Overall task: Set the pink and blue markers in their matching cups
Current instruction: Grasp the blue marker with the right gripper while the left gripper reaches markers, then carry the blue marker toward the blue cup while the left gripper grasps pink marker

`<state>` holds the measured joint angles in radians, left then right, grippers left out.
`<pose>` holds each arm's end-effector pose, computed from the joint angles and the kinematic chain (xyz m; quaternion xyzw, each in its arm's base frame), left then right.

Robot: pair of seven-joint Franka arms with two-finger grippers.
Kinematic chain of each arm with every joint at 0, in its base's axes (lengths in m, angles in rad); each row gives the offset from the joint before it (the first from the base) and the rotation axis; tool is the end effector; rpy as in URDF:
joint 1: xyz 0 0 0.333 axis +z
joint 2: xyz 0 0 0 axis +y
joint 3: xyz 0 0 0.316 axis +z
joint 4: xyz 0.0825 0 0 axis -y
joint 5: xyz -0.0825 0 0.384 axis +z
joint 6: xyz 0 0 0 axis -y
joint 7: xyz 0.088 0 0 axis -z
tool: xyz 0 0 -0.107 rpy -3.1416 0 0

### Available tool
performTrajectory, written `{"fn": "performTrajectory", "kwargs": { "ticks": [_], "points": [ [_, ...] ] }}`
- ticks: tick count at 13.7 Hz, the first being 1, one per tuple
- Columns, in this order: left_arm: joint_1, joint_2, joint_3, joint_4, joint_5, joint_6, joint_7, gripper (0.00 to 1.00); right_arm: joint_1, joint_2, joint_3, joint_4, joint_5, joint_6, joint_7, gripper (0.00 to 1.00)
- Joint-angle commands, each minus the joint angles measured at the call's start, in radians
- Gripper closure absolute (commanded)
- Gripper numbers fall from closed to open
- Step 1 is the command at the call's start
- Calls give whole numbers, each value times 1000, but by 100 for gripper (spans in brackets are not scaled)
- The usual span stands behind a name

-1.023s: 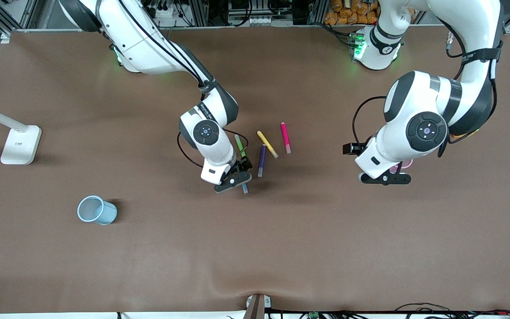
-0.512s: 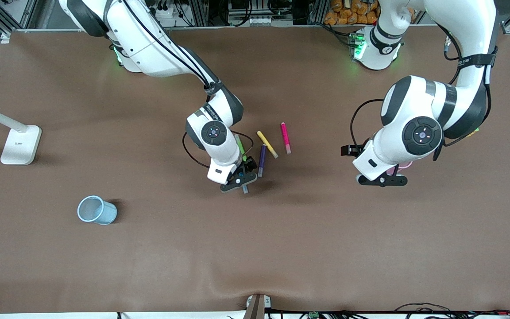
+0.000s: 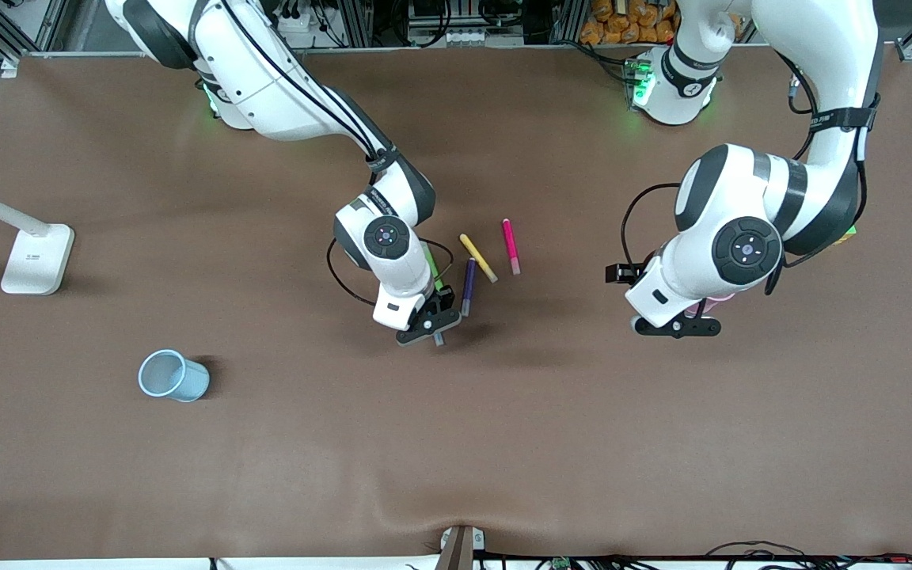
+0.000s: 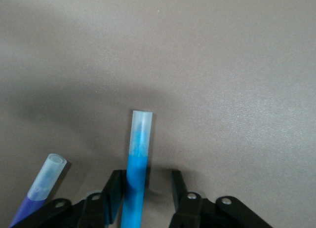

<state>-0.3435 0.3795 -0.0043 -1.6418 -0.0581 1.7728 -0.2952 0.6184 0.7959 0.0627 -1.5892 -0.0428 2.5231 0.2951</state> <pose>0.5947 -0.2207 0.3778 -0.9918 0.0167 0.1265 0.0123 0.5547 0.4418 0.1795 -0.9779 -0.1968 -0.0579 0.0399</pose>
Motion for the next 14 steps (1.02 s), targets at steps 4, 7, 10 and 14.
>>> {"fn": "performTrajectory", "kwargs": {
  "ticks": [4, 7, 10, 14],
  "points": [
    [-26, 2, 3, 3, -20, 10, -12, 25, -2, 11, -4, 20, -19, 0, 30, 85],
    [-28, 24, 3, 2, -61, 37, -12, 28, -19, -20, -6, 31, -20, -21, 16, 100],
    [-48, 53, 3, -1, -89, 65, -22, 25, -63, -56, -3, 46, -19, -128, -43, 100],
    [-138, 96, 4, -12, -89, 128, -179, 26, -101, -87, -6, 46, -20, -213, -180, 100]
  ]
}}
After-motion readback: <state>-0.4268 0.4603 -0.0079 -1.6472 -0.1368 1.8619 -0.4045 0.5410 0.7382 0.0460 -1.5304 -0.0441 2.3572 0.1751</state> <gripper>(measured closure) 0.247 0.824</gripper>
